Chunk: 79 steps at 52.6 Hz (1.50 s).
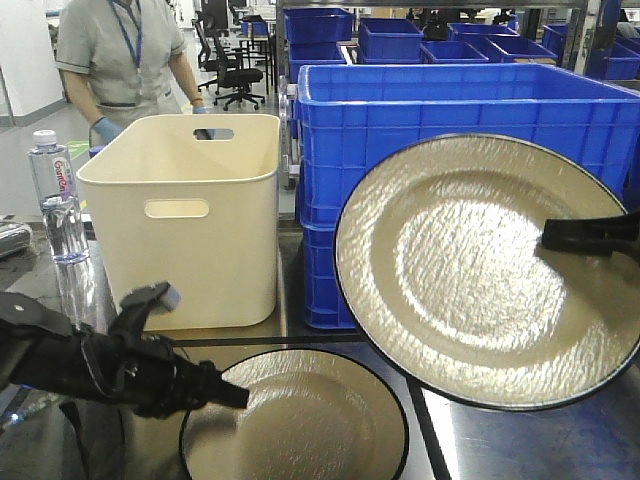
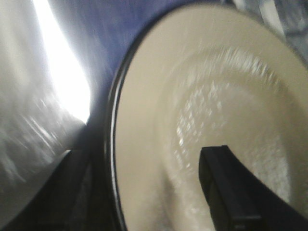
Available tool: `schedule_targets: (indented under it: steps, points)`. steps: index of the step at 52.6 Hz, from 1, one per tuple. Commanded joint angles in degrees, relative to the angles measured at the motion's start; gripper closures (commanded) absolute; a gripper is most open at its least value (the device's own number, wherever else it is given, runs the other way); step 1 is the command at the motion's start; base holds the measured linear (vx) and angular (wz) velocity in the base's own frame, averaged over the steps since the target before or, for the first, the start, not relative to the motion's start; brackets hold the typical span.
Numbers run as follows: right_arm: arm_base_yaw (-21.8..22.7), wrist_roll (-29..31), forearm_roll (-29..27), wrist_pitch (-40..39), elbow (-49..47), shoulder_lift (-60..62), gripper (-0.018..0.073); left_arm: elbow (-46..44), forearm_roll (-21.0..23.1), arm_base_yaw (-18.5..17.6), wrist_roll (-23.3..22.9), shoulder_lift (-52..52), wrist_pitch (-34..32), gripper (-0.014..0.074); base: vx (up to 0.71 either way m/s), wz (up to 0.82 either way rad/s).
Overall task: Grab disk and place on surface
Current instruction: 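Lower the left gripper's plate onto the steel table, then stack the right gripper's plate onto the placed plate and release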
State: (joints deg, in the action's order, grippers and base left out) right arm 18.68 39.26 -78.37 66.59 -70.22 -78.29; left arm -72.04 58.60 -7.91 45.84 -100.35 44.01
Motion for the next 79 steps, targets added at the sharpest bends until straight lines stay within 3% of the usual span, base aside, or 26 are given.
schedule_targets:
  steps: [1,8,13,18,24,26,36,44,58,65,71,79]
  points:
    - [-1.3,-0.6,-4.1,-3.7,-1.8,2.0,0.0568,-1.6,2.9,1.3,1.7,7.1,-0.7,0.0022,0.00,0.00]
    - [-7.1,-0.6,1.6,-9.5,-1.8,1.2,0.0568,-1.6,2.9,4.4,2.0,14.4,1.2,0.0028,0.00,0.00]
    - [-11.8,-0.6,3.5,-12.9,-1.8,-0.4,0.0568,-1.6,2.7,6.6,2.0,20.1,2.5,0.0088,0.00,0.00]
    - [-16.1,-2.0,3.6,-16.2,-1.8,-3.2,0.0568,-1.6,0.8,8.1,2.1,26.0,2.7,0.0245,0.00,0.00]
    - [-21.6,-3.6,3.5,-20.9,-1.8,-7.1,0.0568,-1.6,-3.0,8.5,2.1,33.2,2.5,0.0547,0.00,0.00]
    - [-23.6,-3.4,3.3,-22.5,-1.8,-8.8,0.0568,-1.6,-3.8,8.5,2.0,34.9,2.6,0.0608,0.00,0.00]
    - [-31.1,-2.9,2.9,-28.9,-1.8,-16.6,0.0555,-1.6,-8.8,8.5,-1.7,40.1,3.7,0.0605,0.00,0.00]
    - [-34.3,0.2,5.8,-28.9,-1.8,-19.8,0.0461,-1.6,-11.8,8.5,-3.7,40.4,4.9,0.0605,0.00,0.00]
    - [-34.0,5.1,13.3,-29.5,-1.8,-19.6,0.0125,-1.6,-12.0,8.5,-4.0,40.4,6.1,0.0604,0.00,0.00]
    - [-33.8,8.0,20.1,-33.6,-1.8,-18.5,-0.0041,-1.6,-12.0,8.5,-4.0,40.4,6.5,0.0604,0.00,0.00]
    - [-33.8,7.6,25.1,-39.2,-1.8,-16.1,-0.0085,-1.6,-12.2,8.5,-4.1,40.4,6.7,0.0604,0.00,0.00]
    - [-33.8,7.5,32.6,-46.5,-1.8,-11.4,-0.0065,-1.6,-14.7,8.5,-5.3,40.4,6.9,0.0603,0.00,0.00]
